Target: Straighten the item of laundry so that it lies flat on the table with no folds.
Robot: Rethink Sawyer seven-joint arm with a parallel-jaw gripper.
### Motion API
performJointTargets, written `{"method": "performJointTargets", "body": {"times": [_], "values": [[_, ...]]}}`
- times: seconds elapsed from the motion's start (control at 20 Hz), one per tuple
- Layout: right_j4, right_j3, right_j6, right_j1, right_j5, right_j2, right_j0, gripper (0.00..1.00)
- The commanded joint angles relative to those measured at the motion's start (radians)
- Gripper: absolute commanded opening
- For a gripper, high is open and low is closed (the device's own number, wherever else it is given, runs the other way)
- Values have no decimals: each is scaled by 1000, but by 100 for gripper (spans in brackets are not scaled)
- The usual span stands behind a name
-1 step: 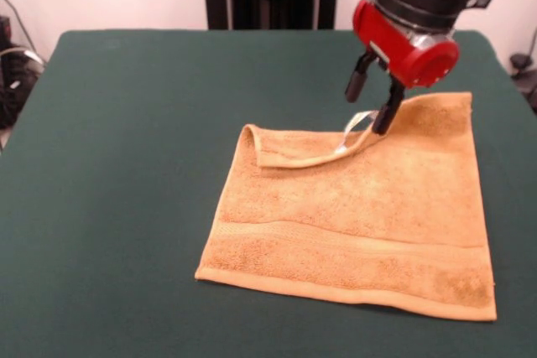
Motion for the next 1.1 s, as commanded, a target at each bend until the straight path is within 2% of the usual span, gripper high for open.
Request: {"method": "performJointTargets", "body": {"times": [0.05,0.35,0.7,0.85,1.1], "values": [[55,-14,310,45,-25,43,21,100],[42,-124,307,77,36,27,-2,100],[17,-269,229,124,139,44,-56,100],[14,-252,200,115,136,72,-66,100],[15,-86,116,34,16,152,-75,100]]}}
